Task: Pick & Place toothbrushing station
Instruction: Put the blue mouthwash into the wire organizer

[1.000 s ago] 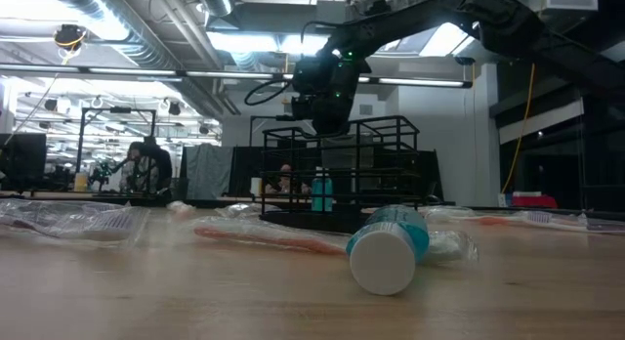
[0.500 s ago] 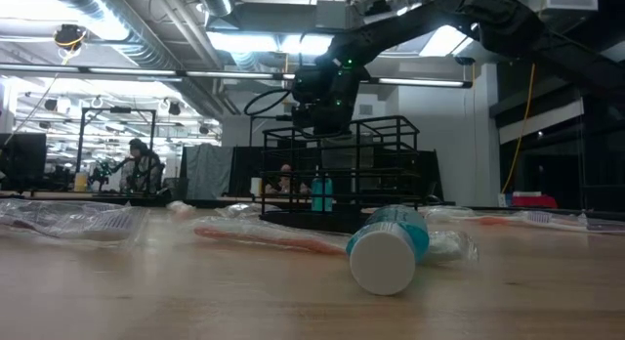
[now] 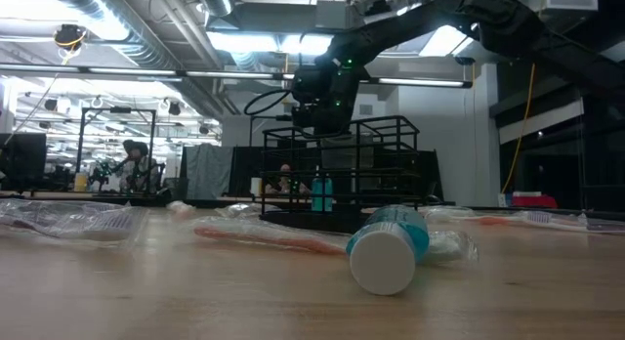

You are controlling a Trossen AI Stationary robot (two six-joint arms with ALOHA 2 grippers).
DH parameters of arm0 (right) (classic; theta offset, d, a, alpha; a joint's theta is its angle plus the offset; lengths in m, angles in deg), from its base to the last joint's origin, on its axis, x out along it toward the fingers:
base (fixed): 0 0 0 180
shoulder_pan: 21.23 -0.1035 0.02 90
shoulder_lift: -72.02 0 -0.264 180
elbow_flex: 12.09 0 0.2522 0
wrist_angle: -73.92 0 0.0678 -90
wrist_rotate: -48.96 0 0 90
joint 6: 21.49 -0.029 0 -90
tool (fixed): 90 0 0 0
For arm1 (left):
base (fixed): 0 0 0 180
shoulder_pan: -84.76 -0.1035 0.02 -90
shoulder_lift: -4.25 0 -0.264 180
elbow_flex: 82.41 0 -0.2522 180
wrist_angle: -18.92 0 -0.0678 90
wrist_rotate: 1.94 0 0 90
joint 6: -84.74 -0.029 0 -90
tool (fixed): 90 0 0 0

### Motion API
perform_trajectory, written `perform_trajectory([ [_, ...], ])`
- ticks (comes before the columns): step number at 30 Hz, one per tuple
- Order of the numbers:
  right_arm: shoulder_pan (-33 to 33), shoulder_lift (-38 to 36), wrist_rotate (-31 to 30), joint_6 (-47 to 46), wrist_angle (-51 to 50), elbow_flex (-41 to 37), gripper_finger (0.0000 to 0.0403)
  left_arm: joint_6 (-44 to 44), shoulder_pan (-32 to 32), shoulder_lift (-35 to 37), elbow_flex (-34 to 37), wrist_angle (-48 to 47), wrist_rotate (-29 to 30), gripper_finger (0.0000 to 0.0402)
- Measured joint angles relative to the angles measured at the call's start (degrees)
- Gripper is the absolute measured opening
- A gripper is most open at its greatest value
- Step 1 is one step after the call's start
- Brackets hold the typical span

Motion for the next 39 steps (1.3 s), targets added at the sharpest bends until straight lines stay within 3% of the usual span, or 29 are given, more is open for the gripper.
perform_trajectory([
  [5, -0.06, -0.02, 0.87, 0.0, 0.02, 0.0, 0.0098, -0.22, 0.0, 0.0, 0.0, 0.0, 0.11, 0.0207],
  [15, -1.33, -0.5, 0.21, -1.24, -0.52, 0.0, 0.0098, -0.28, 0.0, 0.01, 0.0, -0.19, 0.49, 0.0207],
  [26, -3.48, -10.07, -1.94, -12.93, -7.5, 0.0, 0.0098, -0.39, -0.01, 0.12, 0.0, -0.91, 1.56, 0.0207],
  [39, -17.26, -18.55, -6.22, -30.35, -13.46, 0.02, 0.0098, 1.74, -0.01, 0.1, 0.6, -2.98, 1.47, 0.0207],
])
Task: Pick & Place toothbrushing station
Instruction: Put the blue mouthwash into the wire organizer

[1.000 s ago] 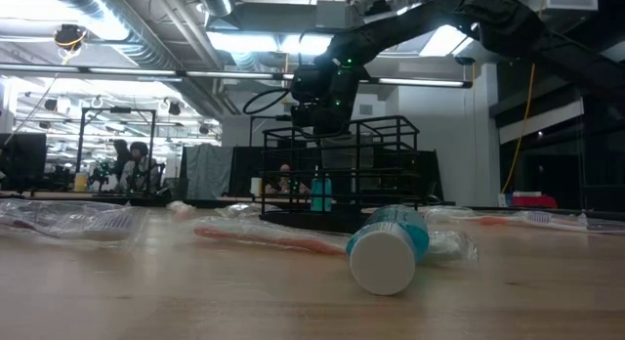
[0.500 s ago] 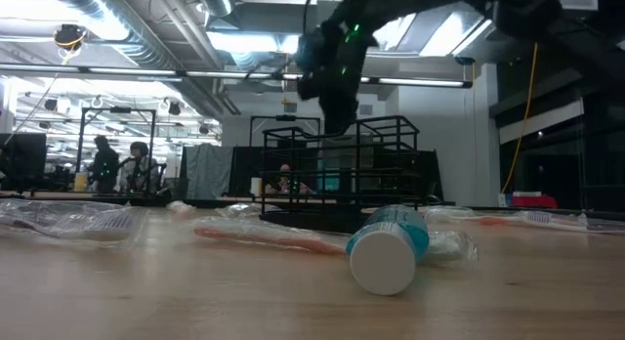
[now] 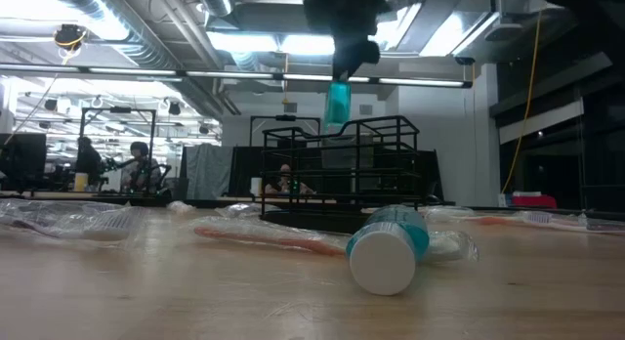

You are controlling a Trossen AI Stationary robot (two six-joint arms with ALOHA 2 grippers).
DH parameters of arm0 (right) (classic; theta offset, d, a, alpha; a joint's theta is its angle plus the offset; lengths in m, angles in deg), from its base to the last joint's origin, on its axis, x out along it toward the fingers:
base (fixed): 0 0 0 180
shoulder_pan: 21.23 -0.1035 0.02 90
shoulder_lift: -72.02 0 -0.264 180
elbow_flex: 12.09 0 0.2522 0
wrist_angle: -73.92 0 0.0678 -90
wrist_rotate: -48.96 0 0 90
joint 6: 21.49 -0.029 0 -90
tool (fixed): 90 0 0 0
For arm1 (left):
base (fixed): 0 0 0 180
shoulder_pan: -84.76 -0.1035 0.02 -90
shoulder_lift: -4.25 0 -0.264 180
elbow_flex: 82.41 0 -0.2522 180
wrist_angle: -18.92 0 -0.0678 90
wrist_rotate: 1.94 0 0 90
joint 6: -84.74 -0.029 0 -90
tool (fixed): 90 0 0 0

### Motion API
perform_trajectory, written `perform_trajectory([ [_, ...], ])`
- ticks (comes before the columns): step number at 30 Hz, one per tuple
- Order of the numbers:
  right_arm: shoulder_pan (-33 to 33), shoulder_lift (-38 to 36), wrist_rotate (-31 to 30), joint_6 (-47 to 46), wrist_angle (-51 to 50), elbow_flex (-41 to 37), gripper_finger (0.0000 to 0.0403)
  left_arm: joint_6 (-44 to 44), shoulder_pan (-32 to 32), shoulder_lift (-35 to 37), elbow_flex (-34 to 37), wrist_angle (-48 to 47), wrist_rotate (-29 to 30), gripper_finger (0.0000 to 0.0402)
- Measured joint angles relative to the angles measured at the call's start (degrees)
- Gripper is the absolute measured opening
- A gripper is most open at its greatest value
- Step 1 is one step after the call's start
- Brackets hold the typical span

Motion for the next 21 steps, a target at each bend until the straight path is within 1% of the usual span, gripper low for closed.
perform_trajectory([
  [4, -4.66, -0.01, -1.3, -5.29, -0.34, -0.02, 0.0098, 0.44, -0.01, -0.24, 0.16, -0.71, -0.79, 0.0207],
  [13, -12.31, -0.73, -3.59, -17.57, -1.26, 0.0, 0.0098, 0.43, -0.01, -0.28, 0.17, -0.72, -2.02, 0.0207],
  [21, -16.5, -0.99, -6.45, -23.72, -1.61, -0.05, 0.0098, -0.03, -0.01, -0.28, 0.21, -0.69, -2.08, 0.0207],
])
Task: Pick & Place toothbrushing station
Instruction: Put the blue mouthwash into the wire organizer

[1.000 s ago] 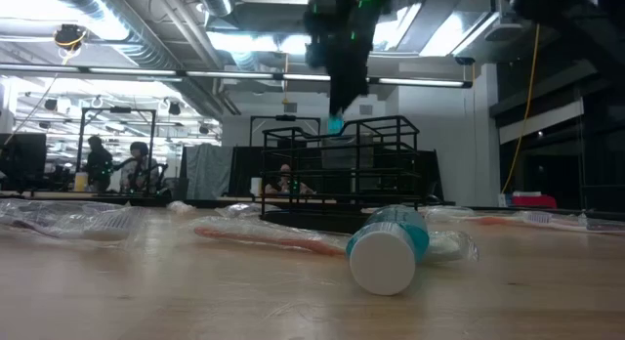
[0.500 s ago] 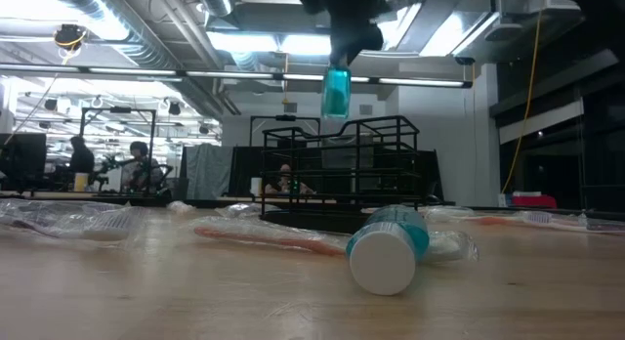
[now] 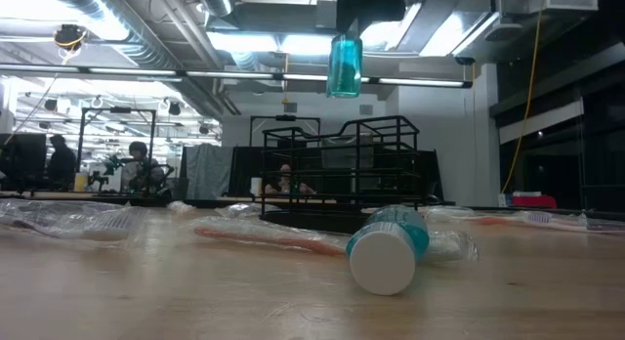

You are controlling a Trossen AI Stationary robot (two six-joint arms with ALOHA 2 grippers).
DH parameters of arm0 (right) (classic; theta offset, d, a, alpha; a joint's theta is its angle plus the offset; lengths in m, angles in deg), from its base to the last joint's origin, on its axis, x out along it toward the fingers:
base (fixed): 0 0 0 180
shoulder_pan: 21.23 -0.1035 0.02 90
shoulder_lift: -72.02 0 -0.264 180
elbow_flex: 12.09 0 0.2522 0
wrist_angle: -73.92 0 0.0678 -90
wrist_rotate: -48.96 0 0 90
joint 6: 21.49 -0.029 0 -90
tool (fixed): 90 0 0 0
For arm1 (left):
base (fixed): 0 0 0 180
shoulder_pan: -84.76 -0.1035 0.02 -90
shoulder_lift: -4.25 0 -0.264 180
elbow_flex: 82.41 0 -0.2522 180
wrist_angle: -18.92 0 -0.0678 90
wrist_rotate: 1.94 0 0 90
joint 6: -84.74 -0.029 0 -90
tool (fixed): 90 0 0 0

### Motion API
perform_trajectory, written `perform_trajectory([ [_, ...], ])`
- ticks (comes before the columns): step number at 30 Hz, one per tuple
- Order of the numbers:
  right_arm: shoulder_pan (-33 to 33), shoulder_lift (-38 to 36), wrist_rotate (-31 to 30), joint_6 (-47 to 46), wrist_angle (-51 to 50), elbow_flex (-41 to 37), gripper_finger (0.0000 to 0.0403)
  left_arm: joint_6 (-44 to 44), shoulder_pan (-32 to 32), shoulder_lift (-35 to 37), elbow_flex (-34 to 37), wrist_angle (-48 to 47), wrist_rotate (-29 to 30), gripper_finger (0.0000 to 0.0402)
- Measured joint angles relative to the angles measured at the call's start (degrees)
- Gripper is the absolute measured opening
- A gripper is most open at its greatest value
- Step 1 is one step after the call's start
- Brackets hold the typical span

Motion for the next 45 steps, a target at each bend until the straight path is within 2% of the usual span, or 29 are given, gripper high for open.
perform_trajectory([
  [11, -0.19, 0.07, -0.23, -3.19, 3.13, -5.47, 0.0098, 0.42, 0.0, 0.0, 0.0, 0.05, -0.64, 0.0207],
  [25, -1.18, 0.05, -3.64, -6.19, 4.49, -5.52, 0.0098, 0.42, 0.02, 0.0, 0.0, 0.22, -1.05, 0.0207],
  [45, -1.4, 1.06, -3.07, -7.33, 4.35, -6.02, 0.0098, -0.5, 0.02, 0.0, 0.0, 0.23, -1.31, 0.0207],
])
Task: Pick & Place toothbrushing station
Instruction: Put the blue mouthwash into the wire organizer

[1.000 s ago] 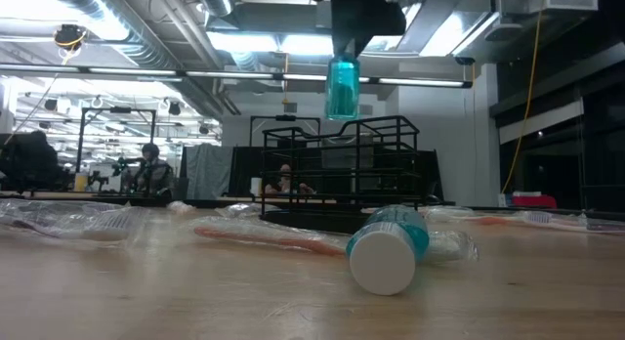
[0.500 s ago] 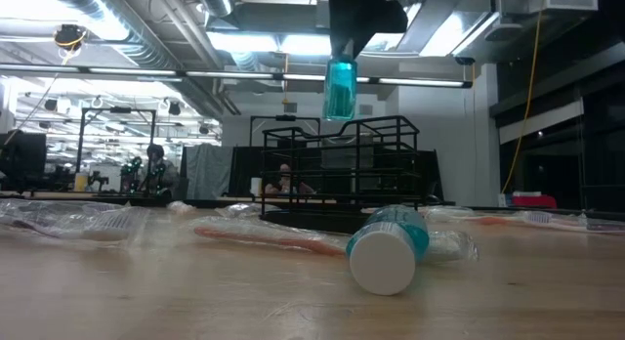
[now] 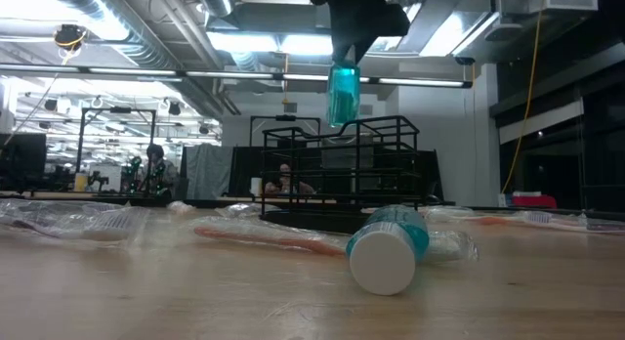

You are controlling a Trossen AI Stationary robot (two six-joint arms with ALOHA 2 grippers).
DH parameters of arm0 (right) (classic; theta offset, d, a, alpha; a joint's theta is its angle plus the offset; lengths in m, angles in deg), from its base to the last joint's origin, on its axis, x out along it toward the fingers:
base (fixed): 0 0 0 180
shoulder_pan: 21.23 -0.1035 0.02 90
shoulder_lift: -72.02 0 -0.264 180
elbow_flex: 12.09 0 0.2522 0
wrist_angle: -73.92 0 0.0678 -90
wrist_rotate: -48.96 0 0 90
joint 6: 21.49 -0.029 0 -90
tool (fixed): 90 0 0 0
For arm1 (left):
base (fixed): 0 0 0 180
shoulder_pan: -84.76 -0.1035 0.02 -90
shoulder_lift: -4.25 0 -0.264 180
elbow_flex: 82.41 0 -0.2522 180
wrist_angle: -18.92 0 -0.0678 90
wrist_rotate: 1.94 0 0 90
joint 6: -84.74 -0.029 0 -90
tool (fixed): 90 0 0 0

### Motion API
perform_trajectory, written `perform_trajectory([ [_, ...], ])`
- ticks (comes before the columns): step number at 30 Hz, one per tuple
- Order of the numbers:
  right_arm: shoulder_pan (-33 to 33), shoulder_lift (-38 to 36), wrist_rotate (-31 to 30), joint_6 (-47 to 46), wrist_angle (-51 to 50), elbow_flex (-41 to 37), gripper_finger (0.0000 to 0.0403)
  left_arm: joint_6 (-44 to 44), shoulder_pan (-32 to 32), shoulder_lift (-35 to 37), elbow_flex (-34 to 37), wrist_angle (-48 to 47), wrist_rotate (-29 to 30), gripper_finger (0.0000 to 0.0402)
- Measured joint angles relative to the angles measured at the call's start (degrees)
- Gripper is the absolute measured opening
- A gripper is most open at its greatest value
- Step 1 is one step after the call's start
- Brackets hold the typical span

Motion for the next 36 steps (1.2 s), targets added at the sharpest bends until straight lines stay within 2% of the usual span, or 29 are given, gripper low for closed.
perform_trajectory([
  [5, -0.13, 0.03, 3.72, -0.31, 1.55, -4.95, 0.0098, -0.14, 0.0, 0.0, 0.0, -0.01, 0.02, 0.0207],
  [15, -0.44, 0.01, 2.84, 0.24, 4.13, -7.33, 0.0098, -0.09, -0.02, 0.0, 0.0, 0.02, -0.85, 0.0207],
  [17, -0.48, -0.17, 2.46, 0.28, 4.29, -7.33, 0.011, -0.07, -0.02, 0.0, 0.0, 0.0, -0.87, 0.0207],
  [21, -0.37, -0.27, 2.39, 0.08, 4.13, -7.33, 0.0157, -0.05, -0.02, 0.0, 0.0, 0.0, -0.85, 0.0207],
  [24, -0.31, -0.3, 1.95, 0.1, 4.17, -7.33, 0.0175, -0.05, -0.02, 0.0, 0.0, 0.02, -0.85, 0.0207],
  [32, -0.01, -1.92, 0.09, -0.11, 4.64, -7.33, 0.0159, -0.03, -0.02, 0.02, 0.0, 0.0, -0.85, 0.0207],
  [36, 0.17, -5.72, -2.02, -0.82, 5.31, -7.26, 0.015, -0.03, -0.02, 0.01, 0.0, -0.01, -0.83, 0.0207],
])
